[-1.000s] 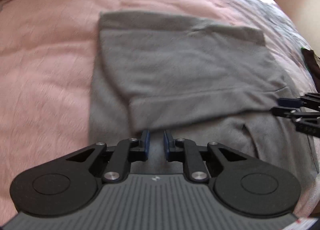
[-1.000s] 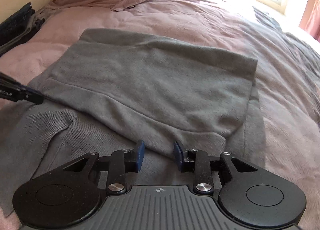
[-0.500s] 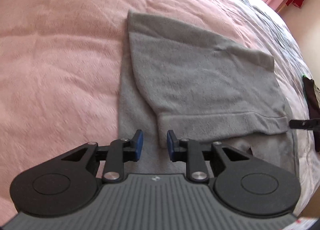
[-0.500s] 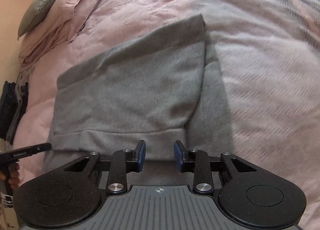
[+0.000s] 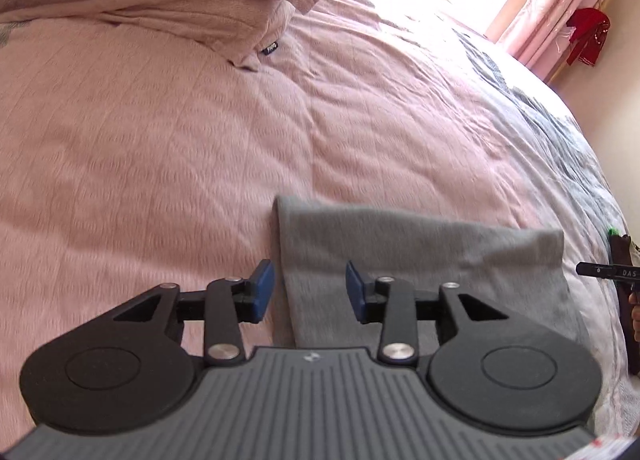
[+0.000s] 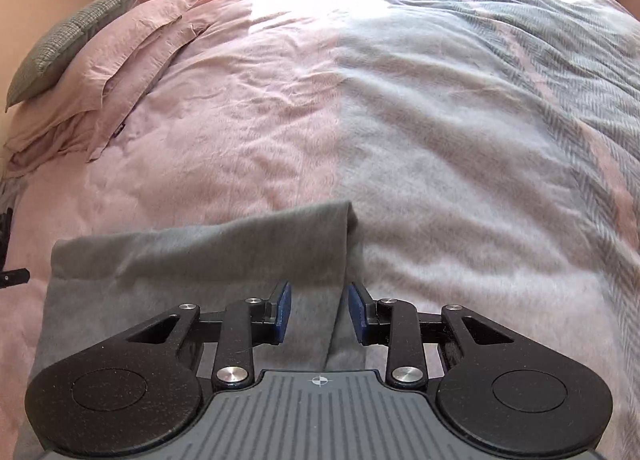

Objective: Fold clothes
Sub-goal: 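Close both tools on the folded edge of the sweatshirt, then lift the folded edge with both tools and fold it over again, then open both tools and release the twice-folded sweatshirt, then pull both open tools back from the folded sweatshirt, then move the right tool to the sweatshirt's side edge and close on it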

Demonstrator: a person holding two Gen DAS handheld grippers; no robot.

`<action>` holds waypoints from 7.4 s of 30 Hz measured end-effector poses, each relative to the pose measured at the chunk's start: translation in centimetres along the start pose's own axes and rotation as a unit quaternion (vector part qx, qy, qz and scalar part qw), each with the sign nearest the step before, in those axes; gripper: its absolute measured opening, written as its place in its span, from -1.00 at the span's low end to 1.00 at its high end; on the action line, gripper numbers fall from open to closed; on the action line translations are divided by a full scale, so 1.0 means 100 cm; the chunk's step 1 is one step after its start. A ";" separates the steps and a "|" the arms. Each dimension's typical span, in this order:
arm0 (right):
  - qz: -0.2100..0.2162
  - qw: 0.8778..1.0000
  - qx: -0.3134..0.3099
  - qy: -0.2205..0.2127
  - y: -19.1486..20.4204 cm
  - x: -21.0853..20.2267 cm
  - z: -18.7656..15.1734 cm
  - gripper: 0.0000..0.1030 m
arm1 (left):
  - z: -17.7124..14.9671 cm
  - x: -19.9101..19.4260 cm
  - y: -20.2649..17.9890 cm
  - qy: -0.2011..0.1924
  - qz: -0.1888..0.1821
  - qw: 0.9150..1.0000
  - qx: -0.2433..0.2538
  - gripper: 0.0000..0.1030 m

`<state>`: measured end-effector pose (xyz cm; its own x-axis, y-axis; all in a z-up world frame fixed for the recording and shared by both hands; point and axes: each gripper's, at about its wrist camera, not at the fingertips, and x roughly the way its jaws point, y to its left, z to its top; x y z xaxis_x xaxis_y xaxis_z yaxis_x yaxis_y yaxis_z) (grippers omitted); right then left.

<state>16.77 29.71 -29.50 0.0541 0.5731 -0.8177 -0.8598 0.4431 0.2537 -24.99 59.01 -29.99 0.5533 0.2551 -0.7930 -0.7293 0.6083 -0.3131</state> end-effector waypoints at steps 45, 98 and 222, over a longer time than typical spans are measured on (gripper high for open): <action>0.090 0.975 -0.102 -0.175 0.016 -0.247 -0.190 -1.00 | -0.168 -0.237 -0.020 -0.159 -0.037 0.986 -0.019 -1.00; 0.050 0.957 0.283 -0.039 -0.013 -0.192 -0.320 -0.95 | -0.331 -0.215 -0.030 -0.056 0.017 0.981 -0.186 -0.94; -0.083 0.987 0.128 -0.047 0.013 -0.161 -0.275 -0.04 | -0.231 -0.027 -0.235 -0.034 0.096 0.971 0.218 -0.75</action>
<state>0.81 2.13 -30.21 0.2412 0.5339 -0.8104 -0.6790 0.6895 0.2522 -18.65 26.63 -32.56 0.4602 0.4361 -0.7734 -0.5908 0.8006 0.0999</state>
